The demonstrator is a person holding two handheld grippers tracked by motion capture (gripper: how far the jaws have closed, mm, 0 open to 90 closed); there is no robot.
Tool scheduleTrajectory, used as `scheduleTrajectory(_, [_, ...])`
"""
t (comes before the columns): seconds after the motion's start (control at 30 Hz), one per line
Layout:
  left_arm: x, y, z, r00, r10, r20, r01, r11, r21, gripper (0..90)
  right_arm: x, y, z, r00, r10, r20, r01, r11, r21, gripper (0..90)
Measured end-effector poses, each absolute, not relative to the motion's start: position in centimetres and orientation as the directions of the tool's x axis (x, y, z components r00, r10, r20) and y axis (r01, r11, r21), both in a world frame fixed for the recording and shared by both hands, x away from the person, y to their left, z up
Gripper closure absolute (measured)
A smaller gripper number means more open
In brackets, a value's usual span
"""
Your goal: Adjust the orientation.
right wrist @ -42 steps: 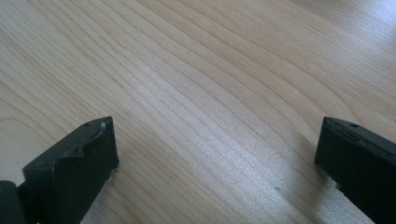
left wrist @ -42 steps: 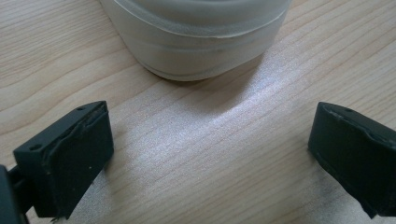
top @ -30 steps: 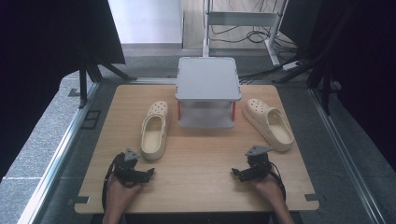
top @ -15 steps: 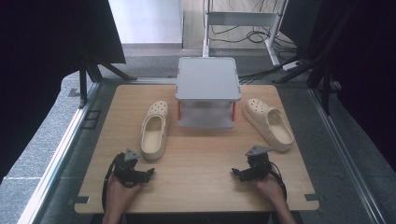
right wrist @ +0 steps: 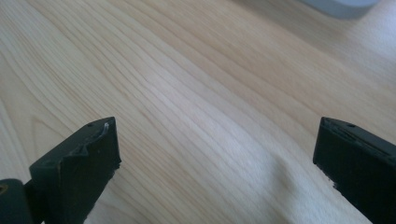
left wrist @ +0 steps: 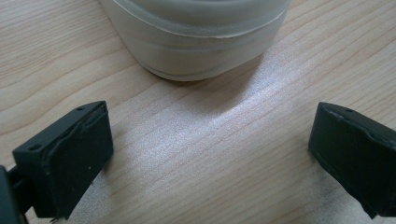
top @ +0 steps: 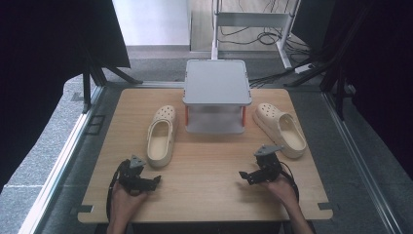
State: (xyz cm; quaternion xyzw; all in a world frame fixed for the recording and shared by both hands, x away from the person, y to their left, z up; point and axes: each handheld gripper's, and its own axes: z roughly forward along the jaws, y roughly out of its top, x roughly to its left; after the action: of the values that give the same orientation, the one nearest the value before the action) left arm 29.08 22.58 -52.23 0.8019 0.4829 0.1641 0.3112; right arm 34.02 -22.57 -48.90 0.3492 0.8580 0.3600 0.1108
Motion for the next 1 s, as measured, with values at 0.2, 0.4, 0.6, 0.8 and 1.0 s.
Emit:
scheduleTrajectory(0.2, [29.0, 22.7, -52.2, 0.479, 0.877, -0.037, 0.672, -0.339, 0.658, 0.1, 34.8, -21.3, -47.7, -0.74, 0.661, 0.121, 0.539, 0.477, 0.694, 5.4])
scheduleTrajectory(0.4, [28.8, 22.9, -52.2, 0.477, 0.878, -0.038, 0.673, -0.337, 0.658, 0.3, 35.8, -19.6, -46.6, -0.751, 0.649, 0.119, 0.53, 0.487, 0.694, 5.7])
scheduleTrajectory(0.6, [28.7, 23.1, -52.2, 0.473, 0.88, -0.038, 0.674, -0.334, 0.659, 0.2, 37.0, -17.4, -45.6, -0.772, 0.625, 0.118, 0.515, 0.506, 0.692, 5.8])
scheduleTrajectory(0.8, [28.5, 23.6, -52.2, 0.469, 0.883, -0.036, 0.677, -0.333, 0.657, 0.2, 38.6, -14.8, -44.7, -0.783, 0.608, 0.13, 0.507, 0.505, 0.698, 8.7])
scheduleTrajectory(1.0, [28.5, 23.6, -52.2, 0.466, 0.884, -0.038, 0.677, -0.328, 0.659, 0.2, 39.9, -12.3, -44.2, -0.792, 0.599, 0.116, 0.493, 0.516, 0.7, 12.8])
